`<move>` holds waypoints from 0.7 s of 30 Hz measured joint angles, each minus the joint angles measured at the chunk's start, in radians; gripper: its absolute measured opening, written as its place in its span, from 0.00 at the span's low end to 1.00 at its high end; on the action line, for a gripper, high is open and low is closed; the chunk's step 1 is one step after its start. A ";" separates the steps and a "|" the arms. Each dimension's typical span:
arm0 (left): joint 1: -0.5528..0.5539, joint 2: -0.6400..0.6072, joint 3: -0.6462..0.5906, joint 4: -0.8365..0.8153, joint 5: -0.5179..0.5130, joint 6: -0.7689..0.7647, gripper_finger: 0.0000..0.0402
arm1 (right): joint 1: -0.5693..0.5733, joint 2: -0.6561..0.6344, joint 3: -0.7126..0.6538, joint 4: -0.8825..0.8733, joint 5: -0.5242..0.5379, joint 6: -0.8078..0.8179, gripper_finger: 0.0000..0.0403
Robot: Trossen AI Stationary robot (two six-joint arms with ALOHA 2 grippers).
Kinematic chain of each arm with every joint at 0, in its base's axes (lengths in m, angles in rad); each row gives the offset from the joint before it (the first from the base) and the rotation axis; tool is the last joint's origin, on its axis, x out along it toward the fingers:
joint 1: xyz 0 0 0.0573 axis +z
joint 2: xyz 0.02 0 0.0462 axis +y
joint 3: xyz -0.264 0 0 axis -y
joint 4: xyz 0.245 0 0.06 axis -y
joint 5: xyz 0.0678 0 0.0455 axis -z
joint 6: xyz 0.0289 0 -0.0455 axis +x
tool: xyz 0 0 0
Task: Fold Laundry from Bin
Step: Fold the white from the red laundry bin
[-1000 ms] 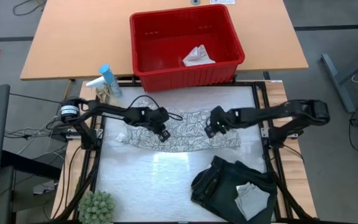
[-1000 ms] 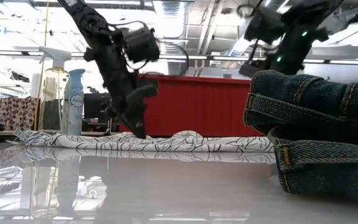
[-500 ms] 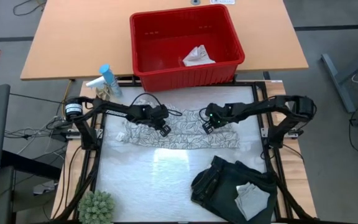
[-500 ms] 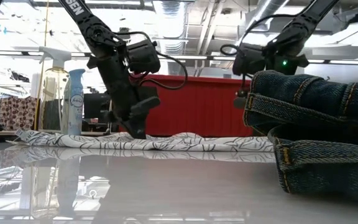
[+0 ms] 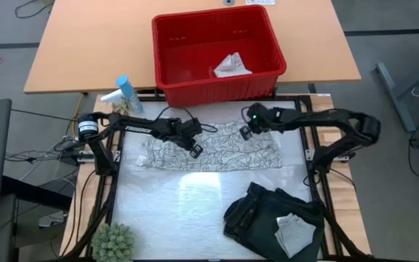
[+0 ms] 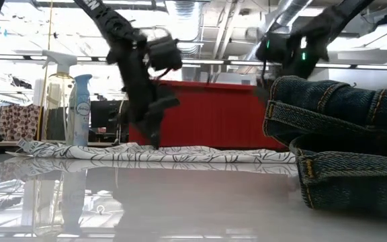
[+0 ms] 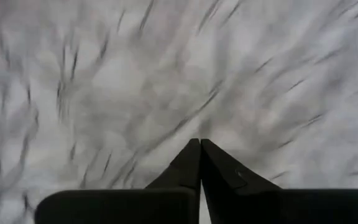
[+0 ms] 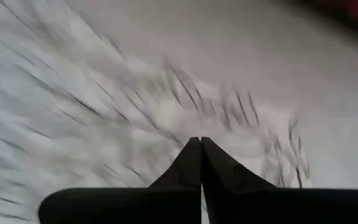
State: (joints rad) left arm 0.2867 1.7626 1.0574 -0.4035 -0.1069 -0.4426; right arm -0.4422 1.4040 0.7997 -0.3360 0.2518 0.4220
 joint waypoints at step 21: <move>-0.124 -0.092 -0.045 0.140 0.105 -0.037 0.00 | 0.341 -0.139 -0.125 -0.074 -0.010 0.243 0.06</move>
State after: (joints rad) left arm 0.1624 1.6702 1.0123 -0.2633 -0.0020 -0.4793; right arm -0.1010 1.2648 0.6750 -0.4096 0.2420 0.6654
